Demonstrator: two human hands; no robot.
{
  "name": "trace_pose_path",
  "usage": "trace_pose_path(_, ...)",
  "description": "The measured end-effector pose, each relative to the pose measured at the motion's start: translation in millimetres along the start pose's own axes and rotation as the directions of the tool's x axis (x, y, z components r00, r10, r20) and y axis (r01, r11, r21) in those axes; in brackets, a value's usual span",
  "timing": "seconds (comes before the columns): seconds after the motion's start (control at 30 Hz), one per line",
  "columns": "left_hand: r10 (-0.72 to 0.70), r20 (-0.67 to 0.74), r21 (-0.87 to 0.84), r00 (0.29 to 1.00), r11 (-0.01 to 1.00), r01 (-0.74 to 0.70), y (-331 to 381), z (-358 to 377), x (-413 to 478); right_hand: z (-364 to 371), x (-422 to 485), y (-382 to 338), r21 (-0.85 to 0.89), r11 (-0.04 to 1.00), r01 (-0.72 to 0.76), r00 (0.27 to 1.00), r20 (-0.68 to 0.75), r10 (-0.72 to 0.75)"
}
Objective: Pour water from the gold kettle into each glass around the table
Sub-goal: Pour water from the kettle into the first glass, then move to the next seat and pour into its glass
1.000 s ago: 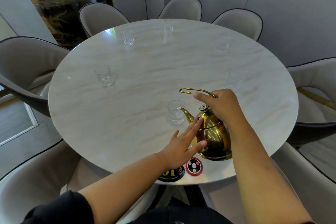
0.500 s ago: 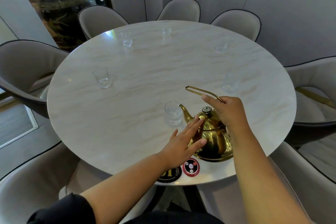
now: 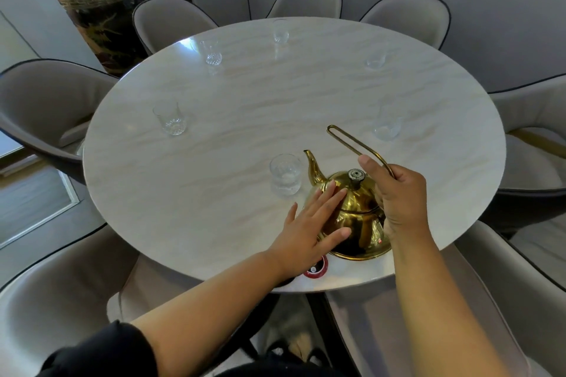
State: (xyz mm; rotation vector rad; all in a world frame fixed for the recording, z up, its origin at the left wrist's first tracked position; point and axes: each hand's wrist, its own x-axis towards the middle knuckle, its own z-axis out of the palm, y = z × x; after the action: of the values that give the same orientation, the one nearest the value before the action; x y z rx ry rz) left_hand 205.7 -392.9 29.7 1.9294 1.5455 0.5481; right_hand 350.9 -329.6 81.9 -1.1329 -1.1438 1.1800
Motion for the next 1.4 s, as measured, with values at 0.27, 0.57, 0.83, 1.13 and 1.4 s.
trace_pose_path(0.27, 0.042, -0.048, 0.006, 0.998, 0.999, -0.041, 18, 19, -24, -22, -43, -7, 0.070, 0.997, 0.011, 0.997, -0.074, -0.006)
trace_pose_path(0.57, 0.252, 0.007, 0.044, 0.968, 0.967, -0.252, 52, 28, -82, -47, -135, -28, 0.096, 0.993, 0.065, 0.962, -0.271, -0.037)
trace_pose_path(0.83, 0.420, 0.089, 0.051, 0.903, 0.903, -0.426, 77, 57, -124, -81, -211, -43, 0.081, 0.994, 0.076, 0.907, -0.419, -0.035)
trace_pose_path(1.13, 0.468, 0.117, -0.073, 0.876, 0.884, -0.462, 144, 115, -119, -165, -238, -52, 0.033, 0.997, 0.066, 0.863, -0.503, -0.040)
trace_pose_path(1.4, 0.464, 0.005, -0.089, 0.886, 0.883, -0.461, 210, 190, -87, -269, -220, -60, -0.018, 0.998, 0.068, 0.917, -0.392, -0.070)
